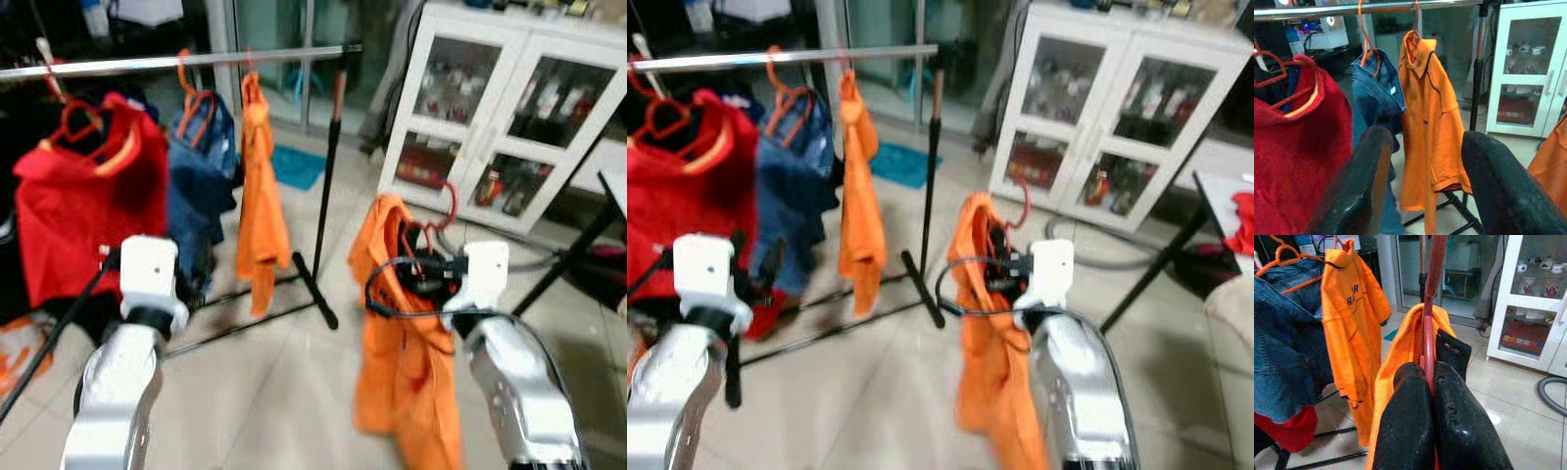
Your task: Hang hanger
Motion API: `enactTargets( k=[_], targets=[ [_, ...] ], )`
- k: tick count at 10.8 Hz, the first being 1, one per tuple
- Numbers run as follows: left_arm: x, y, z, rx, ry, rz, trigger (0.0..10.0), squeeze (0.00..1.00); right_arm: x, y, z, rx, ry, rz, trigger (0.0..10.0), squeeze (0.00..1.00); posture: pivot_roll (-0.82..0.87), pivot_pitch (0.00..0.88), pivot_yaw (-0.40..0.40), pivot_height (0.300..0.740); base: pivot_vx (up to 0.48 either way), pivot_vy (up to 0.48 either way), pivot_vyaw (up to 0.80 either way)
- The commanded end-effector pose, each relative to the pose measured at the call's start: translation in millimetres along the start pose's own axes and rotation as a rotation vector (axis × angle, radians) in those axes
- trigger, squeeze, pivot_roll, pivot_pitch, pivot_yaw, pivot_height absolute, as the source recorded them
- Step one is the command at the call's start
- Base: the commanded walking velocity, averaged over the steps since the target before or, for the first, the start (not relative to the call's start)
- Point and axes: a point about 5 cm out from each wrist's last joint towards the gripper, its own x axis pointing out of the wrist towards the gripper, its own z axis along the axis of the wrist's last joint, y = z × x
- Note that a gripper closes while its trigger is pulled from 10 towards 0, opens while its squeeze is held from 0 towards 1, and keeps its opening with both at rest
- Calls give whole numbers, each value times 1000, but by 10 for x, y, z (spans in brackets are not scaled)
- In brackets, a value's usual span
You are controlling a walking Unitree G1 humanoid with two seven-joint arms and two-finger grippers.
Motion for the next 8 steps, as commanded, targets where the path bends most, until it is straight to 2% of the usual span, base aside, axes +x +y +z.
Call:
enactTargets(
  k=[1,4,8],
  targets=[
    [12,-6,61,10,-19,-13,10000,0,44,27,201,-2,-84,15,10000,0,-66,0,-48,740,454,0,0],
    [68,51,167,42,-55,-23,10000,0,78,35,241,-3,-100,10,10000,0,-59,0,-45,740,458,0,0],
    [28,36,200,65,-64,-42,10000,0,140,37,312,-25,-116,22,10000,0,-43,0,-50,740,480,0,0]
  ],
)
